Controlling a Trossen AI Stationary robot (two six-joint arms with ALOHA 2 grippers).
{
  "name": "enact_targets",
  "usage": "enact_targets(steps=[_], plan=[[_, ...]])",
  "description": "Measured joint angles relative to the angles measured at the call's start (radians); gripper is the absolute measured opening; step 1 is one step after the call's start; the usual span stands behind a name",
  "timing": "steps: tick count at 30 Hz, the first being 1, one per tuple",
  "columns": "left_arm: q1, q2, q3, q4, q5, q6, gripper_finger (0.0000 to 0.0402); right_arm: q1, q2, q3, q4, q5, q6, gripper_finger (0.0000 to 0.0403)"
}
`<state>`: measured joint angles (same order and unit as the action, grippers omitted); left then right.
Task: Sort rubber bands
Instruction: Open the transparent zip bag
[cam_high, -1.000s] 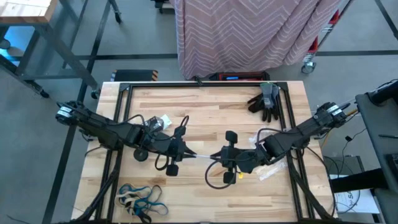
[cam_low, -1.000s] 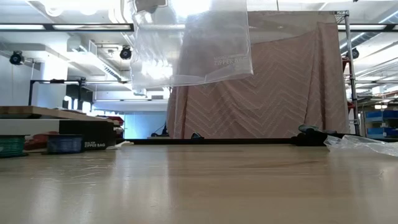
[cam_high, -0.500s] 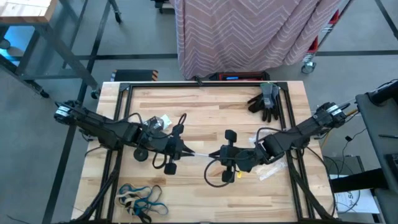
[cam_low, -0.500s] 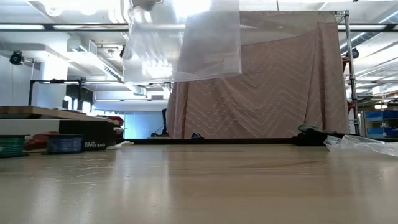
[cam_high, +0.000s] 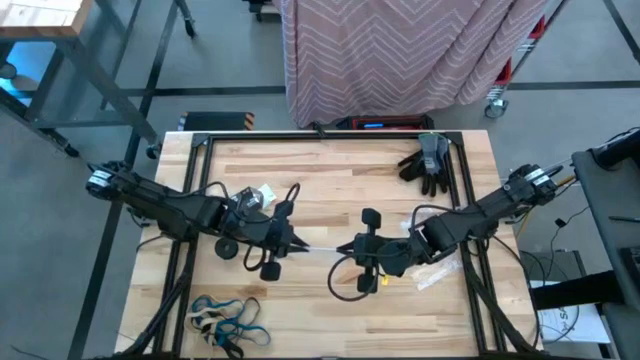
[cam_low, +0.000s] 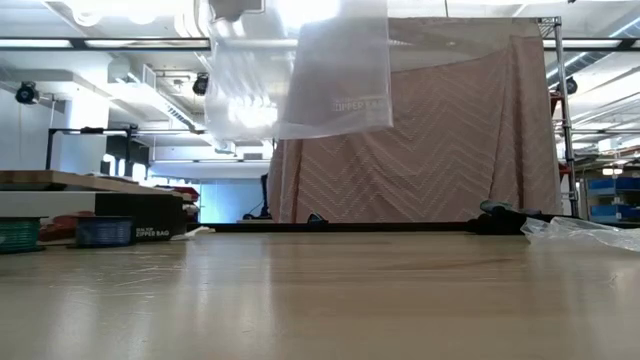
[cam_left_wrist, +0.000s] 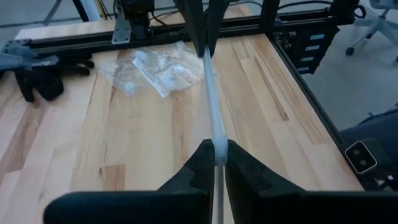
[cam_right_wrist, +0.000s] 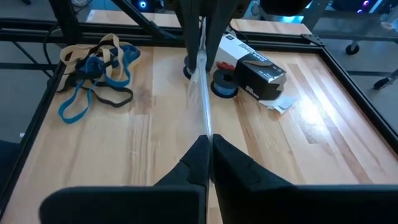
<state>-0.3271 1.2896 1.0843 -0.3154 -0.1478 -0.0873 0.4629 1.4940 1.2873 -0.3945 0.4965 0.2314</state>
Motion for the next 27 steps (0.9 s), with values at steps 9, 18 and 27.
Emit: enact_targets(steps=[9, 18, 27], plan=[[0.0, -0.017, 0.002, -0.107, 0.001, -0.058, 0.0009, 0.0, 0.0, 0.0, -0.022, 0.001, 0.003, 0.0], [-0.001, -0.065, 0.002, -0.227, 0.002, -0.118, 0.0009, 0.001, -0.005, 0.0, -0.02, 0.002, 0.003, 0.0], [-0.001, -0.097, 0.001, -0.288, 0.01, -0.166, 0.0009, 0.0, -0.008, 0.0, -0.016, 0.004, 0.003, 0.0]])
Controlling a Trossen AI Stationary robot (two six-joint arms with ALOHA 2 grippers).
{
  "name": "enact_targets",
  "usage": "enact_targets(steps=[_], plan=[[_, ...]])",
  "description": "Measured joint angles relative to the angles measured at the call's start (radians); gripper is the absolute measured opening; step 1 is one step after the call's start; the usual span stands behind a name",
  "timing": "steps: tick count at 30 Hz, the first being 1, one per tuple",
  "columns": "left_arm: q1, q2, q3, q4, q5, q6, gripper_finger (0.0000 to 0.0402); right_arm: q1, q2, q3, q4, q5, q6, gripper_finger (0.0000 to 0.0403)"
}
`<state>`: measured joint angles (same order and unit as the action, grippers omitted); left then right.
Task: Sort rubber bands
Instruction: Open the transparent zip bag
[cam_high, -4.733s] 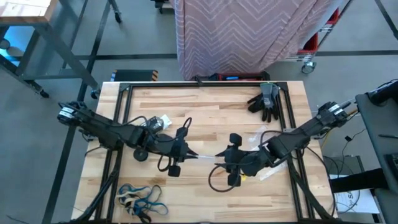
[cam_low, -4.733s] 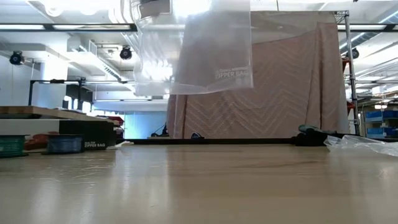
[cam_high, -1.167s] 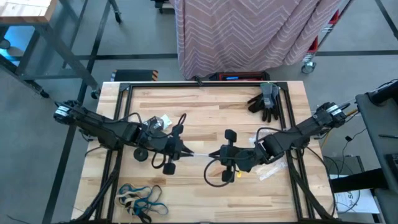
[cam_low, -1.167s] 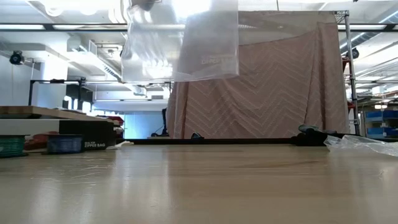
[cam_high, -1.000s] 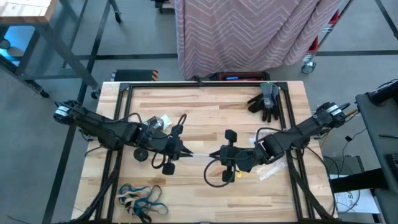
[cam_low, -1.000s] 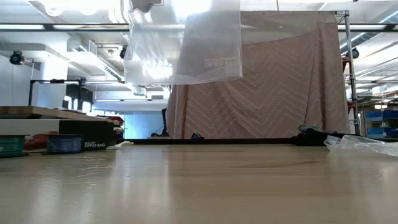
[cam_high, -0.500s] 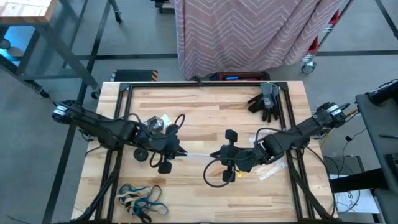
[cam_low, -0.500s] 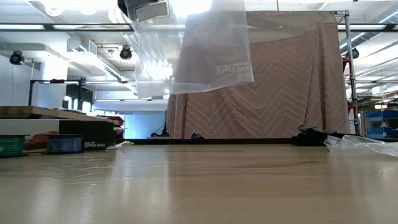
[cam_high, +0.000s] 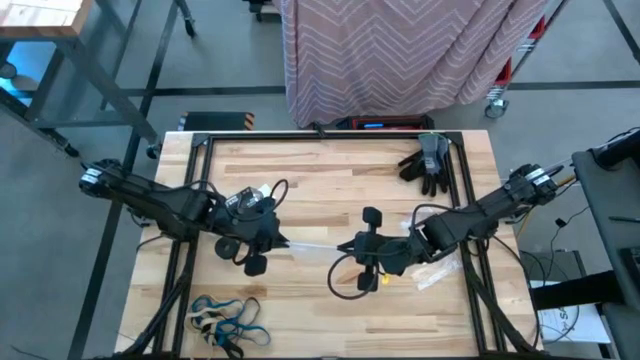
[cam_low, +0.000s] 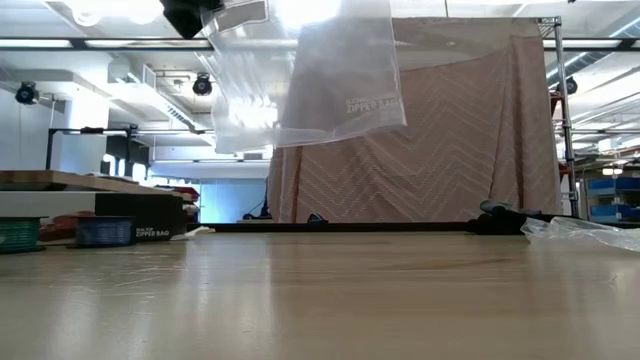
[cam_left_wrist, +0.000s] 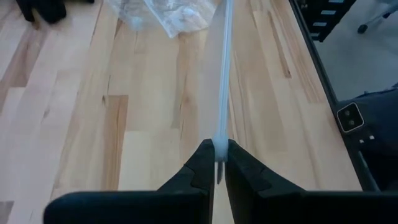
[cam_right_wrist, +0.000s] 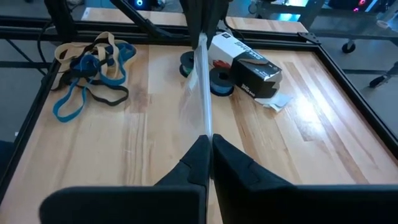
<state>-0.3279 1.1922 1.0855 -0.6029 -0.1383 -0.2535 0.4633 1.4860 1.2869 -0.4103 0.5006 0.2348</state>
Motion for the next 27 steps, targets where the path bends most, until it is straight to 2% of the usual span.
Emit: enact_targets(steps=[6, 12, 18, 22, 27], plan=[[0.0, -0.002, 0.0, -0.014, 0.001, -0.003, 0.0027, 0.0, -0.002, 0.0, -0.011, -0.002, 0.0, 0.0], [-0.001, -0.004, -0.005, -0.097, 0.002, -0.024, 0.0096, 0.003, -0.01, -0.002, -0.014, -0.007, 0.0, 0.0], [-0.007, -0.003, -0.005, -0.089, -0.005, -0.04, 0.0152, 0.003, -0.011, -0.002, -0.011, -0.004, 0.0, 0.0], [-0.008, -0.004, -0.004, -0.077, -0.006, -0.037, 0.0166, 0.001, -0.012, -0.002, -0.015, -0.003, 0.0, 0.0], [-0.008, -0.003, -0.003, -0.016, -0.01, -0.018, 0.0164, 0.0, -0.013, -0.002, -0.014, -0.003, 0.004, 0.0]])
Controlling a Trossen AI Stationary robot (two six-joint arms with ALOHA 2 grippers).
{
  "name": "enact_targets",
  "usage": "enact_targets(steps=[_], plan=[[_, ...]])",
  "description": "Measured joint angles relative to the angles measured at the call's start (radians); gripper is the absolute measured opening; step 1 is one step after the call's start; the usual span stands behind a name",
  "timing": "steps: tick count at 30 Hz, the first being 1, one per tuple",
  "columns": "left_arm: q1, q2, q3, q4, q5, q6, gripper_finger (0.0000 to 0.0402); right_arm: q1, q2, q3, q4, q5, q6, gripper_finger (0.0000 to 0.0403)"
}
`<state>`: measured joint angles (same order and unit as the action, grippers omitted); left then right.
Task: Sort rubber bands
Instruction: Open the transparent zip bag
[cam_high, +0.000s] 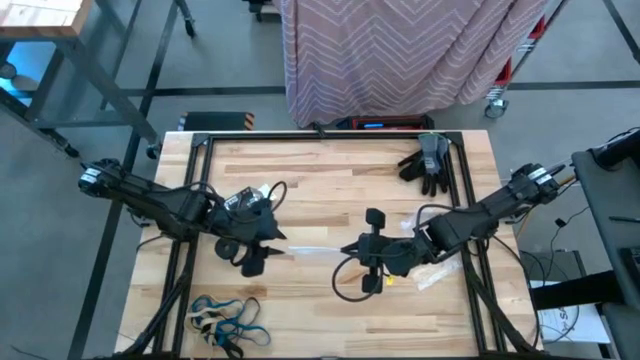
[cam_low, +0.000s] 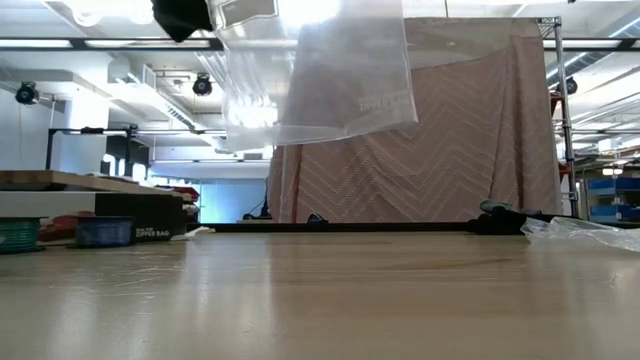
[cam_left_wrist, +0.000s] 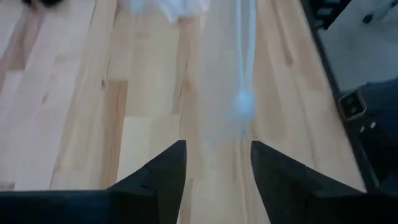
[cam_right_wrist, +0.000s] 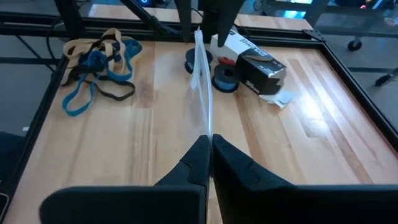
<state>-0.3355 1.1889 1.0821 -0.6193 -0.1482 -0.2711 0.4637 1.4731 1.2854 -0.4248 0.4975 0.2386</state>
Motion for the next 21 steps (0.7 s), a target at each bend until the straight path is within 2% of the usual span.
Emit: enact_targets(steps=[8, 16, 21], plan=[[0.0, 0.0, 0.0, 0.048, 0.0, 0.047, 0.0117, -0.001, -0.001, 0.0, -0.012, 0.0, 0.023, 0.0], [0.0, 0.0, 0.001, 0.048, 0.0, 0.065, 0.0014, -0.002, -0.004, 0.0, -0.013, 0.0, 0.023, 0.0], [0.0, 0.0, 0.001, 0.048, 0.0, 0.069, 0.0011, -0.002, -0.013, 0.002, -0.012, 0.001, 0.023, 0.0]])
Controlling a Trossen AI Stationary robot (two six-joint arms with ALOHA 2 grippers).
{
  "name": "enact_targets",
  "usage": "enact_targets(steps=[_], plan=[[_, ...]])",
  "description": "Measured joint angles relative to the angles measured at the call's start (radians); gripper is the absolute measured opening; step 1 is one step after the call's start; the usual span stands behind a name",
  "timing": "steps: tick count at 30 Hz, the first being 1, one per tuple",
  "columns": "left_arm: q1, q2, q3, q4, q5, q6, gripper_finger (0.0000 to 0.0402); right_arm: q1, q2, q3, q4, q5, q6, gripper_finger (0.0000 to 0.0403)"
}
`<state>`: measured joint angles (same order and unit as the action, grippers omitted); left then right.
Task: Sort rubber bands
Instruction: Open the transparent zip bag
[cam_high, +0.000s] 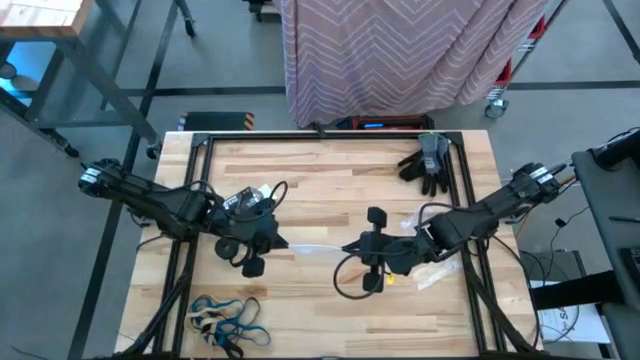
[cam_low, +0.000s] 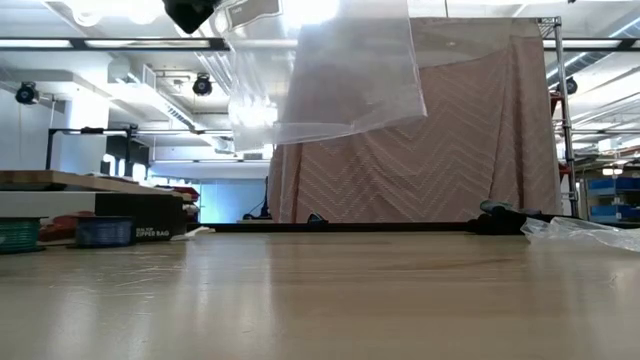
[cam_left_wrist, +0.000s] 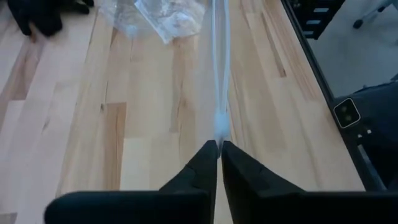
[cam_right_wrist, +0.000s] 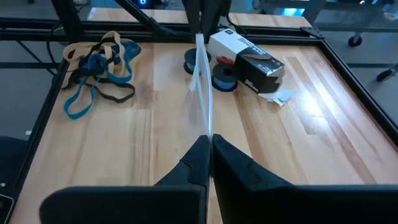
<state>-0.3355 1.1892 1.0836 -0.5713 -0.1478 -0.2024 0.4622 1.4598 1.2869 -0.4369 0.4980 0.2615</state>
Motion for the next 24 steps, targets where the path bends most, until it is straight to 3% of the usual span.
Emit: enact_targets(steps=[24], plan=[[-0.002, 0.031, -0.013, 0.124, 0.011, 0.037, 0.0, -0.029, 0.032, 0.0, 0.07, -0.014, -0.025, 0.0]])
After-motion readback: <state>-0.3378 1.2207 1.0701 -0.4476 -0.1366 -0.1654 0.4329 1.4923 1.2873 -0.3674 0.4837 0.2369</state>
